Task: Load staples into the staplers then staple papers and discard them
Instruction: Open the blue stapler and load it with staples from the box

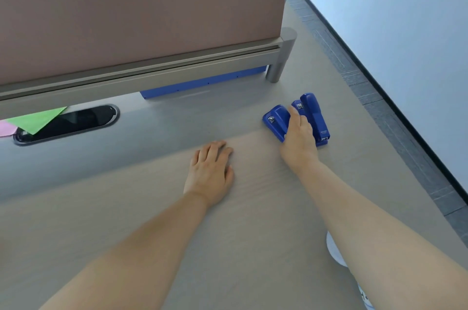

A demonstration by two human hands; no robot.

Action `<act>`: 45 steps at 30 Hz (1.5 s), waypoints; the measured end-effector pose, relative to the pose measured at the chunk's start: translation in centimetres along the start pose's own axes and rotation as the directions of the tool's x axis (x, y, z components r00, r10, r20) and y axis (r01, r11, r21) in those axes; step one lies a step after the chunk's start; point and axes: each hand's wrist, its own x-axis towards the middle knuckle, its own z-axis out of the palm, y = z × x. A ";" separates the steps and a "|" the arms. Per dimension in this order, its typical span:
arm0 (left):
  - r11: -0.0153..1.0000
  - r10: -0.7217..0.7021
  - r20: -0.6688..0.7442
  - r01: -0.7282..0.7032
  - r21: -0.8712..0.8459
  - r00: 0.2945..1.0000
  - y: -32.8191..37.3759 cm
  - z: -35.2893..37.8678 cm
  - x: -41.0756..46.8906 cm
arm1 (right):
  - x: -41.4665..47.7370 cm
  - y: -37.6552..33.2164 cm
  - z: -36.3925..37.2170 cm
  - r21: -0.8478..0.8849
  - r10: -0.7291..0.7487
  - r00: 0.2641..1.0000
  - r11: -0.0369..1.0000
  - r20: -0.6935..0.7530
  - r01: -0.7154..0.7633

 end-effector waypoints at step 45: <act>0.907 -0.110 -0.274 -0.016 -0.421 0.955 -19.8 -4.6 -26.5 | -26.0 -19.3 12.6 0.248 -0.808 0.585 0.581 0.066 0.775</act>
